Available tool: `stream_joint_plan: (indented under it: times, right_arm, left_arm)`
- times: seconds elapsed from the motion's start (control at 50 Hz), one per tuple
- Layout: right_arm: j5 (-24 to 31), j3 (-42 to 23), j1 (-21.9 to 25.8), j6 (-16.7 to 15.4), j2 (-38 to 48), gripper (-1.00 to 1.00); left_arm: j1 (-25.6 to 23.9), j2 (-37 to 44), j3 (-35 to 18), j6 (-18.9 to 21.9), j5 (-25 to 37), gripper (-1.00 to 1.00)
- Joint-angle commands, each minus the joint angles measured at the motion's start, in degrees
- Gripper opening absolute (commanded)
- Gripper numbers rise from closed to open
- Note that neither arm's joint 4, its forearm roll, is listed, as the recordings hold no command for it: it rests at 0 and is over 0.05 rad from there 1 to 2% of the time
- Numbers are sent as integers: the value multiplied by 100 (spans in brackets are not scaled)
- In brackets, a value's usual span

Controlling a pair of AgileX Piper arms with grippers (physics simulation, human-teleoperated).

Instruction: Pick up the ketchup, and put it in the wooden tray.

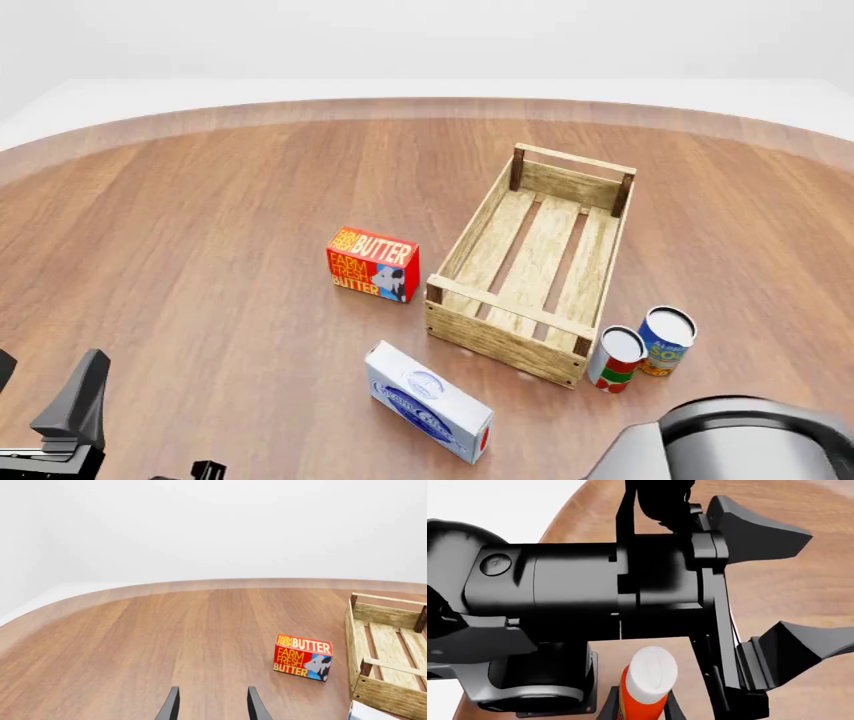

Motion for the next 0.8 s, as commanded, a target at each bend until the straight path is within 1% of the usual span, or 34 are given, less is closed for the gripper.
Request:
stream_joint_plan:
  times: [0.02,0.36,0.54,0.8]
  right_arm:
    - [-156,321,86,42,-227,-100]
    - [-325,727,74,65,-552,-100]
    - [-436,1002,-13,59,-806,-100]
    - [-607,1323,-179,122,-900,-100]
  left_arm:
    - [0,0,0,0,0,100]
    - [0,0,0,0,0,100]
    - [0,0,0,0,0,100]
    - [0,0,0,0,0,100]
